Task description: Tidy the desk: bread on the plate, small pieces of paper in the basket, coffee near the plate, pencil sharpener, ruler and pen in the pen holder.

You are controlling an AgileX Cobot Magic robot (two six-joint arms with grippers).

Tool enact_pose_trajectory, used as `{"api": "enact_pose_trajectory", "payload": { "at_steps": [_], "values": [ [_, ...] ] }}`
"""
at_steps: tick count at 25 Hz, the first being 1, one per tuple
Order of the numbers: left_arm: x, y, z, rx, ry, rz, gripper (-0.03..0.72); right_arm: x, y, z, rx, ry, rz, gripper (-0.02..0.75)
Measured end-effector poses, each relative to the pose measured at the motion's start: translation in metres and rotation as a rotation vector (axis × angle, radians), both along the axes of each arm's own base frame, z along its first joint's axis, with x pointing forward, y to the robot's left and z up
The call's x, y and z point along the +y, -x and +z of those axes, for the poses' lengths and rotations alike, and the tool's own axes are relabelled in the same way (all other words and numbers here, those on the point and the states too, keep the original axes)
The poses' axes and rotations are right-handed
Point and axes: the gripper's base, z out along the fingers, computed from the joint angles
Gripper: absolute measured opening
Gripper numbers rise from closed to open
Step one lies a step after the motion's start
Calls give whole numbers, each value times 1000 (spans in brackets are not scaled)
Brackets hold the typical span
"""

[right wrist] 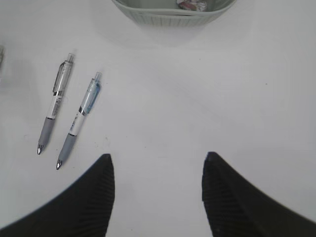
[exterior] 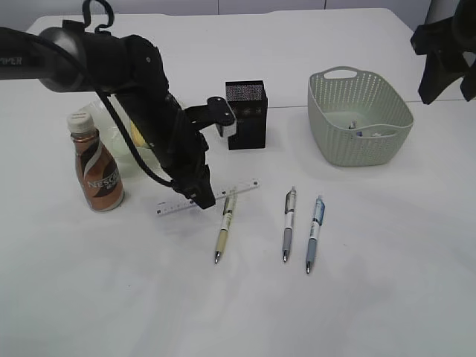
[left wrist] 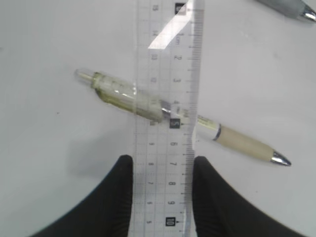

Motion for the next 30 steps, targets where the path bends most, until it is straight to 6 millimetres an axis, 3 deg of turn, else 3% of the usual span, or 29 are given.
{"api": "enact_pose_trajectory", "payload": {
  "at_steps": [8,18,30],
  "values": [
    [-6,-3,33,-55,142,104,248,0,0,0,0,-4,0,447],
    [-18,-18,80,-208,462,347,248,0,0,0,1,-7,-6,447],
    [-14,-43,106,-329,746,727,248,1,0,0,1,-12,-15,447]
  ]
}}
